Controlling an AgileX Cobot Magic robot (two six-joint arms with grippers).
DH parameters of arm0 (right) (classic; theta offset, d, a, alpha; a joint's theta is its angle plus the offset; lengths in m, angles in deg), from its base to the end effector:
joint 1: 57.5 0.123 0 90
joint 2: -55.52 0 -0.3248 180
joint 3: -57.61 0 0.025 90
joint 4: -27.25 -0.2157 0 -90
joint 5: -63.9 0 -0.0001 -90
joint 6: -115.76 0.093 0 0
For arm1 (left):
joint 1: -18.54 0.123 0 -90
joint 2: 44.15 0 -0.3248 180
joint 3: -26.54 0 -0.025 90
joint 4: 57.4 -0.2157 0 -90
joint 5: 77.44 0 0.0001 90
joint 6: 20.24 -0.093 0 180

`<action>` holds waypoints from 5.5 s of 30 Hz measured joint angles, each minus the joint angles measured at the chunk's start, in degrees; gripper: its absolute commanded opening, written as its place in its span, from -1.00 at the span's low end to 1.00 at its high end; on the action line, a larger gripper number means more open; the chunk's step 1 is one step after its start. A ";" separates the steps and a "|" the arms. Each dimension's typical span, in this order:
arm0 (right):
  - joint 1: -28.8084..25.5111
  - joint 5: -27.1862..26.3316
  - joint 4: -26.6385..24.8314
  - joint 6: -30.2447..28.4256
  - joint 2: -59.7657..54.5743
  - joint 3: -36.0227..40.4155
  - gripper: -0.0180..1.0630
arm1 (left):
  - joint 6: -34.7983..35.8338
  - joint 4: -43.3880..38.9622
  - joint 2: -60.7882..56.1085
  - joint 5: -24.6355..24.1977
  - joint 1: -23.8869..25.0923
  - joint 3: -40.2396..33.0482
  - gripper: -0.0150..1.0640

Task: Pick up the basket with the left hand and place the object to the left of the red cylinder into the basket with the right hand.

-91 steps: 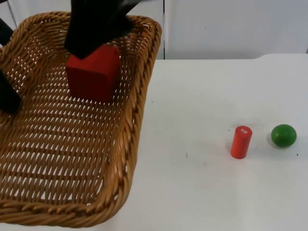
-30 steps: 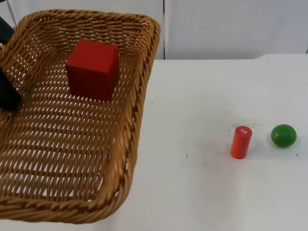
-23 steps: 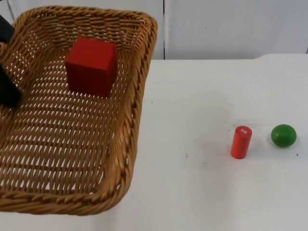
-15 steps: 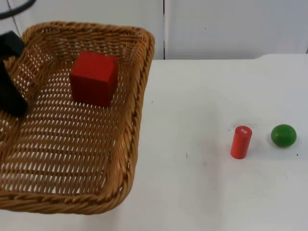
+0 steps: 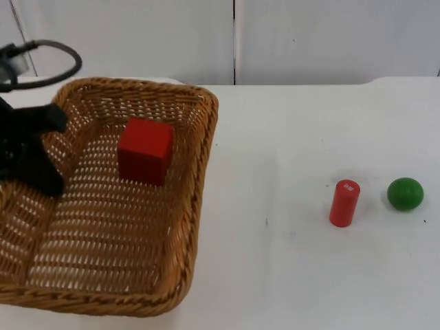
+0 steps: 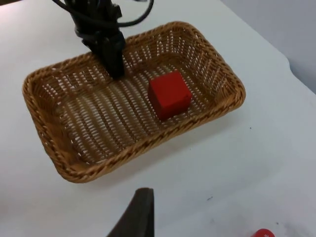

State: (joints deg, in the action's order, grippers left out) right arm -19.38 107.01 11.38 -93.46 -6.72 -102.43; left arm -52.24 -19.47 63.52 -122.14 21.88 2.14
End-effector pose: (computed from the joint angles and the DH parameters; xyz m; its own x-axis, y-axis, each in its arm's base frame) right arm 0.0951 0.0967 0.4130 -0.2029 -0.5346 -0.8204 -0.8273 0.5418 -0.1485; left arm 0.2917 -0.0233 0.2239 -0.9807 -0.0097 -0.1951 0.0738 0.9063 -0.4162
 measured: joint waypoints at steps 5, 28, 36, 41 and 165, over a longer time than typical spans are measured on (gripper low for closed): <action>0.00 -0.56 0.23 0.11 0.00 0.00 0.71 | -2.46 1.56 5.32 0.10 0.00 3.43 -0.98; 0.00 -0.79 0.68 -0.48 0.00 0.00 0.71 | -2.80 1.49 21.87 -2.04 0.00 22.08 -0.98; 0.00 -0.79 0.89 -0.48 0.00 0.00 0.71 | -2.80 1.16 24.77 -2.04 0.00 23.87 -0.98; 0.00 -0.79 0.89 -0.48 0.00 0.00 0.71 | -2.80 1.16 26.31 -2.04 0.00 25.53 -0.98; 0.00 2.07 0.89 1.16 -9.10 -13.75 0.71 | 5.55 -7.05 -4.17 -14.21 0.00 8.64 0.97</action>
State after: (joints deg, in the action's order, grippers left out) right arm -19.38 109.07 12.27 -92.30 -15.82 -116.17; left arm -46.70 -26.52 59.34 -136.35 21.88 10.79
